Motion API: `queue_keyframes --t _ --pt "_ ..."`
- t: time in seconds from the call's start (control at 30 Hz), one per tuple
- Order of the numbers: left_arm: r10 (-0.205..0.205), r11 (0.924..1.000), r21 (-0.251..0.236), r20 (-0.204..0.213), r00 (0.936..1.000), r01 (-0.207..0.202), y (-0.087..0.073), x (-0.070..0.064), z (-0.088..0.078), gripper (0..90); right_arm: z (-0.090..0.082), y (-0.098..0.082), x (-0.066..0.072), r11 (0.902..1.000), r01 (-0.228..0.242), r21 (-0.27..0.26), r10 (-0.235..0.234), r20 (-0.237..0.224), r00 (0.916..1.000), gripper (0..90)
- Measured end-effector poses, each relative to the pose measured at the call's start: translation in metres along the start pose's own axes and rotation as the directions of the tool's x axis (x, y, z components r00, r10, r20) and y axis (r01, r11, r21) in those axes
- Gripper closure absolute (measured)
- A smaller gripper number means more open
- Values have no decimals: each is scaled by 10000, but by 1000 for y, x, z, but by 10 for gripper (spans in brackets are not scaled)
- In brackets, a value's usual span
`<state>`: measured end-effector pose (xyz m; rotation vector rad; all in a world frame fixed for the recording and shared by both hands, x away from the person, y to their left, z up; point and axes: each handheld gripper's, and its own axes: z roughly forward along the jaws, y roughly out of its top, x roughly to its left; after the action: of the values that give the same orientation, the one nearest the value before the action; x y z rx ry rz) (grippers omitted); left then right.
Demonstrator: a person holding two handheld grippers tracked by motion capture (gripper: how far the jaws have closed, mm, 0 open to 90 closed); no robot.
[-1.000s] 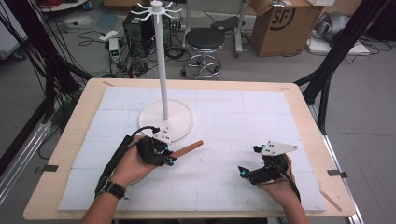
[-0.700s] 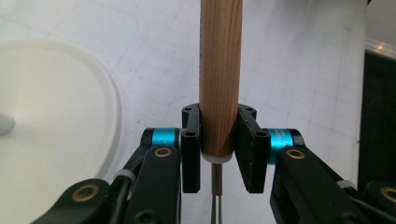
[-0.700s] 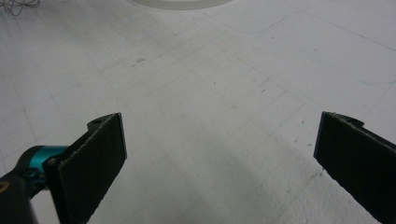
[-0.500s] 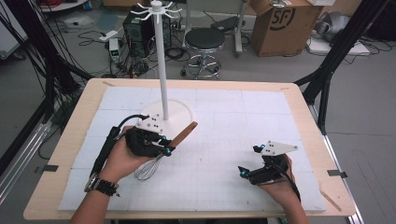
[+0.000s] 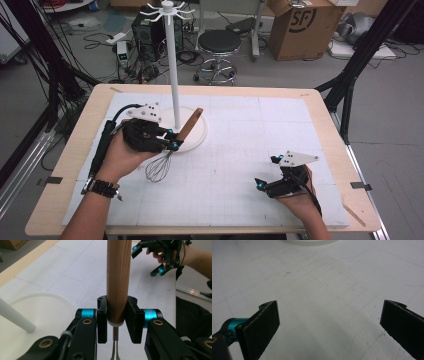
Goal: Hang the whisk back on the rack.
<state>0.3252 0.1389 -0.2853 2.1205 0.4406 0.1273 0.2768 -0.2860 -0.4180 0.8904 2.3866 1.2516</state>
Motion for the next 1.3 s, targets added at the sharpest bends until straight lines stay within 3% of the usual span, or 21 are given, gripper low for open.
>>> queue_keyframes --t 0.07,0.23,0.6,0.83,1.3 --pt "-144 9996 -245 157 9998 148 4 6 -4 735 0 0 0 10000 -3 6 3 -3 10000 13" --pt "-149 9987 -486 12 9999 149 19 13 -14 735 0 0 0 10000 16 12 -16 -3 10000 13" --pt "229 9986 -461 -211 9995 -239 50 21 -32 735 0 0 0 10000 -8 -6 8 -6 10000 13" --pt "262 9988 -413 -380 9989 -277 66 30 -43 735 -1 0 -1 10000 17 -57 -17 33 10000 13" --pt "150 9962 -846 -499 9986 -192 97 47 -62 734 -1 0 -1 10000 -22 -26 22 67 10000 13"
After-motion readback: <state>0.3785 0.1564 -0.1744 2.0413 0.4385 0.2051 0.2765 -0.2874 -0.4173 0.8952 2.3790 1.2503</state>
